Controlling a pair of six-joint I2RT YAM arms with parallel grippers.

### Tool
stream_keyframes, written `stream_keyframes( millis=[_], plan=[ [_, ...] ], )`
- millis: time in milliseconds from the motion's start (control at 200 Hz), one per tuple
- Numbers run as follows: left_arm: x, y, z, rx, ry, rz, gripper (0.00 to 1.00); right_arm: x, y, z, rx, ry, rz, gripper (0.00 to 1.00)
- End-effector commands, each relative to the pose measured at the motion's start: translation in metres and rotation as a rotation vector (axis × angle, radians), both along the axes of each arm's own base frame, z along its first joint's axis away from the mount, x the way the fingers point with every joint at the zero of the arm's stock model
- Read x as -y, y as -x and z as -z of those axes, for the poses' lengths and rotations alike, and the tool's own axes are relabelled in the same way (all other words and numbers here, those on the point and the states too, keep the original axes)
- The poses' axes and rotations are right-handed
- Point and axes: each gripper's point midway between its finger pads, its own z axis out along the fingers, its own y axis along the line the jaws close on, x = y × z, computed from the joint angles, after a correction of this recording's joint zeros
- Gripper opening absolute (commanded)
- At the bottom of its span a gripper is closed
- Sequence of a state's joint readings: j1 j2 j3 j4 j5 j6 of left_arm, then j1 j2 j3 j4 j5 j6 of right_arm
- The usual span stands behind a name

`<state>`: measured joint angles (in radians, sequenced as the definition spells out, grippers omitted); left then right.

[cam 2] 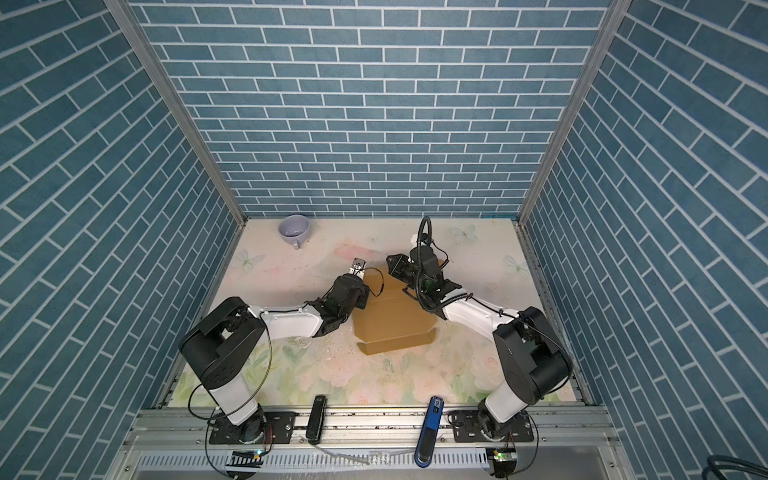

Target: Fold the paper box

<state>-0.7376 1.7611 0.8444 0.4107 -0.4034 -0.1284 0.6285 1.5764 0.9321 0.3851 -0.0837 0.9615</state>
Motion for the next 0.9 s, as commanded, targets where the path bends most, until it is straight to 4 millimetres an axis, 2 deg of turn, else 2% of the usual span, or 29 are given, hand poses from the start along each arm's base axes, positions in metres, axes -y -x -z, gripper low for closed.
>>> stream_keyframes(
  millis=[0,275,410,635,800,895],
  plan=[
    [-0.016,0.011,0.034,-0.086,-0.111,-0.022,0.16,0.002,-0.003,0.011,0.006,0.016,0.019,0.2],
    [-0.014,0.013,0.043,-0.113,-0.123,-0.027,0.29,0.008,-0.001,0.023,-0.021,0.028,0.046,0.17],
    [-0.016,0.013,0.043,-0.112,-0.128,-0.04,0.3,0.009,-0.001,0.026,-0.029,0.032,0.052,0.17],
    [-0.015,0.011,0.044,-0.116,-0.136,-0.04,0.08,0.011,-0.001,0.027,-0.033,0.036,0.057,0.16],
    [-0.016,0.01,0.042,-0.112,-0.14,-0.048,0.0,0.01,-0.001,0.023,-0.027,0.032,0.053,0.16],
    [-0.018,0.009,0.04,-0.108,-0.147,-0.053,0.0,0.009,0.0,0.017,-0.016,0.027,0.048,0.16]
  ],
)
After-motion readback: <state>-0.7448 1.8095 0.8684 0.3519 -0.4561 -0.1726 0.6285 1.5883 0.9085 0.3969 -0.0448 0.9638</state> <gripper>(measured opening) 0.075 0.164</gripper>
